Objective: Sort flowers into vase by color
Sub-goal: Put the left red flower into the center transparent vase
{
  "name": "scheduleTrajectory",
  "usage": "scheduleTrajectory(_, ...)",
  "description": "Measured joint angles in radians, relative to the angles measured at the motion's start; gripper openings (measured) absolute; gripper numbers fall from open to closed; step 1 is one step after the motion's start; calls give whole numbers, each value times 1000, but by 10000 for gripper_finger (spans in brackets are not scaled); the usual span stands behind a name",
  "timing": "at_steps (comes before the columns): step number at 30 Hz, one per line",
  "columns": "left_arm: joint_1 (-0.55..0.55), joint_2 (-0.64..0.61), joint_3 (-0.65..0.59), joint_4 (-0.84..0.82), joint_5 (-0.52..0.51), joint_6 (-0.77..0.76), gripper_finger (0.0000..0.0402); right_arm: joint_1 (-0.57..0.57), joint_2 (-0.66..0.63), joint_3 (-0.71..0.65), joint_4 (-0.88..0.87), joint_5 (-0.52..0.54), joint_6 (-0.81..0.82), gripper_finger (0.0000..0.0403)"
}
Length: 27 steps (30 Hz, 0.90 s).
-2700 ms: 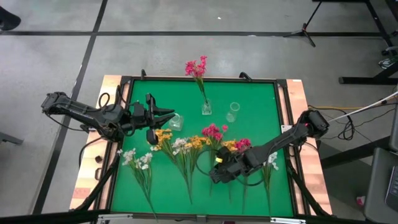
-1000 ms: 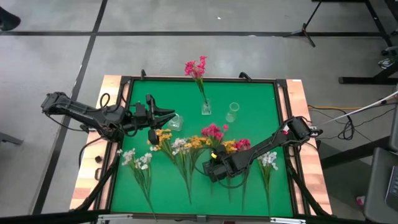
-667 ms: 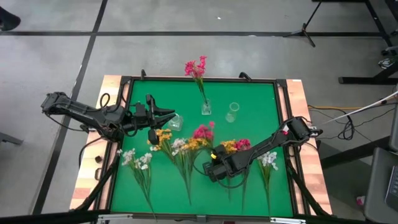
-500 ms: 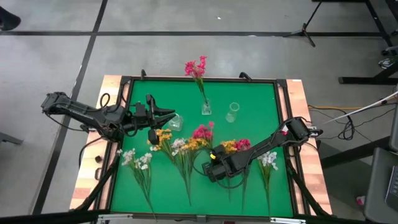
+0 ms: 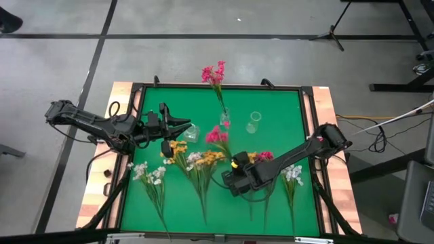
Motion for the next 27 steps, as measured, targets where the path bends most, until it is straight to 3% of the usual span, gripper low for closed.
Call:
scheduleTrajectory(6,0,0,0,-2,0,-17,64,8,-96,0,-90,97,13,9)
scheduleTrajectory(13,-1,7,0,-8,11,-96,64,49,-227,0,-42,311,-79,8)
scheduleTrajectory(16,-1,26,2,-7,66,-134,64,63,-276,1,52,424,-214,10)
scheduleTrajectory(19,-1,56,2,-6,117,-157,64,60,-309,1,221,473,-430,7)
scheduleTrajectory(24,0,133,2,46,241,-180,64,56,-314,1,586,445,-867,8)
scheduleTrajectory(27,1,176,2,138,330,-183,64,51,-316,1,743,379,-1033,11)
